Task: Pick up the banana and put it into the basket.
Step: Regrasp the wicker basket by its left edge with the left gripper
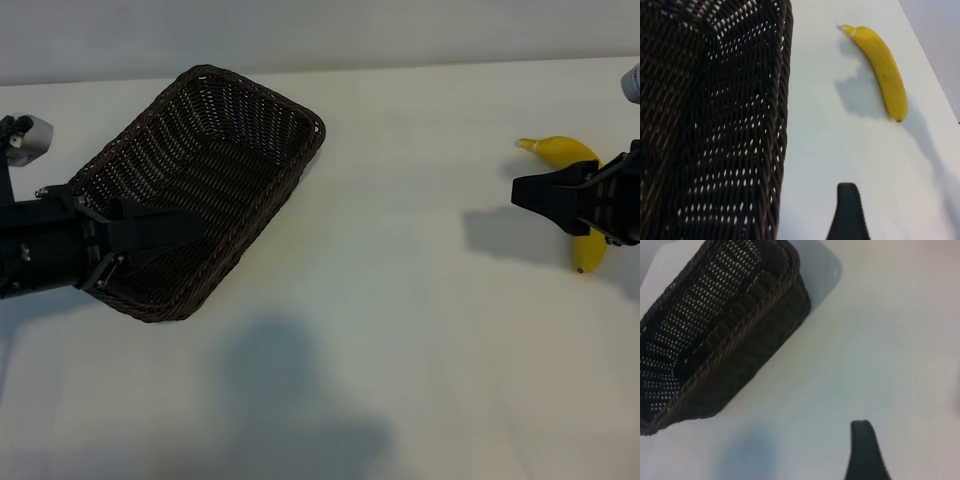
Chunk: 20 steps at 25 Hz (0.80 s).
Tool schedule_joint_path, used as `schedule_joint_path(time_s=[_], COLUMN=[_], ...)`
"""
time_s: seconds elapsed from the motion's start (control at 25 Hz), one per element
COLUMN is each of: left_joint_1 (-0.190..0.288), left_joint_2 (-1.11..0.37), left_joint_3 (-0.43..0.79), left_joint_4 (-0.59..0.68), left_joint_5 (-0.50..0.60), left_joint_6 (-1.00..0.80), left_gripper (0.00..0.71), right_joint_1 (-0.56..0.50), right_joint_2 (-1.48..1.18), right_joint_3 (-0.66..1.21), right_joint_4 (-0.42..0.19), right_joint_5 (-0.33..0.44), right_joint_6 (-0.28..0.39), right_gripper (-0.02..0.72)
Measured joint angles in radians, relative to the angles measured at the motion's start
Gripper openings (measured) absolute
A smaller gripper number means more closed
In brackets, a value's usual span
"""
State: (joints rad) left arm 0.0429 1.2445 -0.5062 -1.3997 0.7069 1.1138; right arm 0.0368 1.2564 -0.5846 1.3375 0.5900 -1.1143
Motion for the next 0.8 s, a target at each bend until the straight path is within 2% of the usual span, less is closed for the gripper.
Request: schedule_joint_path(time_s=[0.24,0.48,0.64,0.8], left_joint_1=[0.0,0.0,0.0,0.0], left_joint_2=[-0.104,-0.235,-0.253,-0.253], left_joint_3=[0.0,0.0,0.0,0.0], left_joint_4=[0.181,0.461,0.667,0.817], left_joint_5=[-0.043,-0.077,-0.085,-0.108], left_joint_6=[-0.224,-0.558,-0.783,-0.955], left_gripper=[0.562,0.562,0.562,0.562], right_joint_1=[0.0,0.0,0.0,0.0], right_joint_2=[0.0,0.0,0.0,0.0], right_joint_3=[0.0,0.0,0.0,0.0], right_joint_4=[0.0,0.0,0.0,0.0], right_joint_5=[0.0,0.0,0.0,0.0], right_joint_6=[0.0,0.0,0.0,0.0], right_gripper=[0.458,0.458,0.458,0.458])
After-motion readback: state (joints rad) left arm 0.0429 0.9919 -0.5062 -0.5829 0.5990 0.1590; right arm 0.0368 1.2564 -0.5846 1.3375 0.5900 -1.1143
